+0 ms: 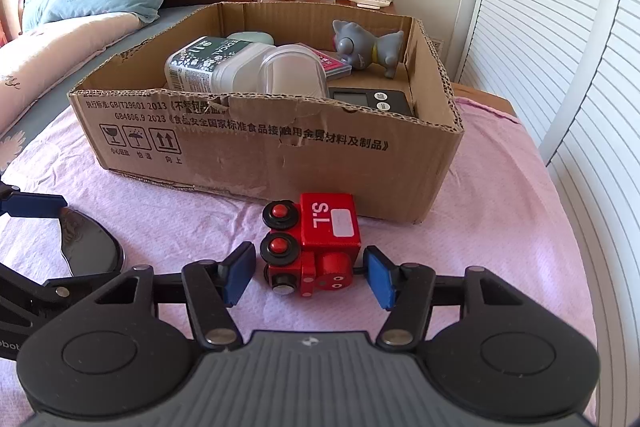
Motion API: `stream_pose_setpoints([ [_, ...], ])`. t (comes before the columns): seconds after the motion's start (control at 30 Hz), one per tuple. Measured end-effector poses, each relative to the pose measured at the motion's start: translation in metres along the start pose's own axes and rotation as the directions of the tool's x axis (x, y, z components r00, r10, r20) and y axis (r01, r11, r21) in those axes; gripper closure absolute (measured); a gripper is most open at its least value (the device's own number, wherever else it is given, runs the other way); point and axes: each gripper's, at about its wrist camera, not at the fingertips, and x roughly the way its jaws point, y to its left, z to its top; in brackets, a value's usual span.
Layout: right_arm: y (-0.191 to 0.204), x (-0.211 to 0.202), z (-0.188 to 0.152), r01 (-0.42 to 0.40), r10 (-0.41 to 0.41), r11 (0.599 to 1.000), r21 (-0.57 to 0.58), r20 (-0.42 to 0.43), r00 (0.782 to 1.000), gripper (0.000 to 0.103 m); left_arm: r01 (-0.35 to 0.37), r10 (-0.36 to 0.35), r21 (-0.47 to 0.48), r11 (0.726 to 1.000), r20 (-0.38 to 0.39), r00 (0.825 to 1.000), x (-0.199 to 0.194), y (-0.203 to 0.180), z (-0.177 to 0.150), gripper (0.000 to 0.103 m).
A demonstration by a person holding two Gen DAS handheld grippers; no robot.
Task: Organize rigid objects
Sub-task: 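Close the right tool on the red train while the left tool holds the black case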
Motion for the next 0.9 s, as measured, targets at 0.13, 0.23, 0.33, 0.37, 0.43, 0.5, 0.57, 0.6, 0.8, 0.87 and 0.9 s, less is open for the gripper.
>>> stream_pose_setpoints([
  [0.13, 0.0, 0.002, -0.001, -0.005, 0.005, 1.0, 0.0, 0.011, 1.0, 0.037, 0.0, 0.0, 0.0, 1.0, 0.007, 1.0, -0.001, -0.001, -0.001, 0.01],
  [0.23, -0.001, 0.003, -0.001, -0.011, 0.011, 1.0, 0.001, 0.02, 1.0, 0.037, 0.002, -0.002, -0.001, 1.0, -0.001, 1.0, -0.001, -0.002, 0.0, 0.011],
  [0.33, -0.002, 0.003, -0.001, -0.015, 0.015, 1.0, 0.006, 0.025, 1.0, 0.041, 0.002, -0.002, -0.001, 1.0, -0.007, 1.0, -0.001, -0.003, 0.001, 0.013],
  [0.37, -0.001, 0.003, 0.0, -0.009, 0.009, 1.0, 0.008, 0.029, 1.0, 0.045, 0.001, -0.001, -0.005, 1.0, -0.009, 1.0, -0.001, -0.003, 0.001, 0.013],
  [0.43, -0.002, 0.002, 0.0, -0.011, 0.011, 1.0, 0.01, 0.027, 1.0, 0.045, 0.001, -0.001, -0.005, 1.0, -0.014, 1.0, -0.001, -0.003, 0.002, 0.013],
  [0.5, -0.002, 0.002, 0.0, -0.008, 0.008, 1.0, 0.007, 0.026, 1.0, 0.045, 0.008, -0.008, -0.002, 1.0, -0.024, 1.0, -0.001, -0.003, 0.004, 0.013],
  [0.57, -0.002, 0.0, 0.001, -0.01, 0.01, 1.0, 0.008, 0.027, 1.0, 0.045, 0.019, -0.019, 0.0, 1.0, -0.041, 0.999, -0.001, -0.002, 0.006, 0.014],
  [0.6, -0.002, -0.002, 0.001, -0.015, 0.015, 1.0, 0.012, 0.03, 0.999, 0.046, 0.029, -0.029, -0.004, 1.0, -0.047, 0.998, -0.001, -0.002, 0.006, 0.014],
  [0.8, -0.004, -0.011, 0.006, -0.038, 0.038, 0.999, 0.003, 0.025, 0.999, 0.048, 0.047, -0.045, 0.021, 0.999, -0.066, 0.997, -0.005, -0.004, 0.007, 0.014],
  [0.87, -0.003, -0.008, 0.005, -0.022, 0.022, 1.0, -0.005, 0.012, 1.0, 0.047, 0.048, -0.046, 0.03, 0.998, -0.071, 0.996, -0.004, -0.005, 0.006, 0.014],
  [0.9, -0.003, -0.007, 0.004, -0.026, 0.026, 1.0, -0.007, 0.009, 1.0, 0.047, 0.049, -0.046, 0.033, 0.998, -0.073, 0.996, -0.004, -0.006, 0.006, 0.014],
])
